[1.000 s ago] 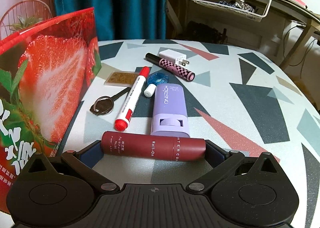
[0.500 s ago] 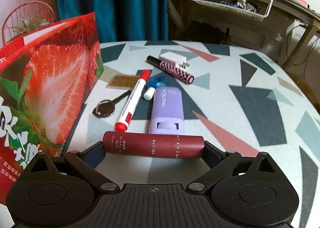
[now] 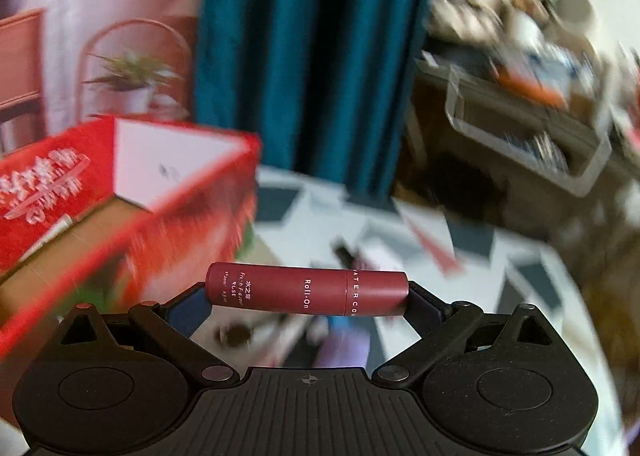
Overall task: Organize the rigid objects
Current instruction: 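Carry the red tube into the box and release it beside the case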
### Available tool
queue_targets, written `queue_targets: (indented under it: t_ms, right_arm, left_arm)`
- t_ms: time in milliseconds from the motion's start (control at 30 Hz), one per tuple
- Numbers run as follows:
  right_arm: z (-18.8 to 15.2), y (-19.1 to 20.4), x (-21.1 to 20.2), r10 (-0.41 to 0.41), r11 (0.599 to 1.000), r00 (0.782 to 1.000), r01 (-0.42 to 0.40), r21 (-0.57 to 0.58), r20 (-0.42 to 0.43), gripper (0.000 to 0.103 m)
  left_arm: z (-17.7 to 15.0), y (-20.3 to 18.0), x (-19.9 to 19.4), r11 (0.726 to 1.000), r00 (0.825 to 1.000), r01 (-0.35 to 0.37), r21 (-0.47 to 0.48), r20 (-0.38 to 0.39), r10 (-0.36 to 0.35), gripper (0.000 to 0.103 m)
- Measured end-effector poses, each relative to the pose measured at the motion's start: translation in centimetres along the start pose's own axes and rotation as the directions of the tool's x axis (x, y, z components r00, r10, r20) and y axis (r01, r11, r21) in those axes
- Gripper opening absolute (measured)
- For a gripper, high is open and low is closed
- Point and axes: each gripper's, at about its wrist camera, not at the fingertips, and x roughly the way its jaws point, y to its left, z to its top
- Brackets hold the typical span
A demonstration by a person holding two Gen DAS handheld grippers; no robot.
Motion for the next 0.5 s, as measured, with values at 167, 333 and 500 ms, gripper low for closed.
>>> queue_targets:
  t_ms: [167,333,500]
  right_arm:
    - [4.3,0.6,0.9,0.081,0.987,0.992,-0.067,-0.147,0.093,0.098]
    - [6.7,3.3,2.5,0.191,0.948,0.978,-0.16,-0.276,0.087,0.098]
    - [7.4,6.3,4.1,0.287,0.907,0.958,-0.263,-0.328,0.024,0.098]
  left_arm:
    - [0.0,0.0,0.0,1.0,1.0,0.0,0.0,0.0,0.0,0.011]
    - [0.0,0.0,0.1,1.0,1.0,0.0,0.0,-0.002,0.0,0.011]
    - [0.0,-0.1,0.2,1.0,1.0,-0.001,0.006,-0.006,0.001,0.011]
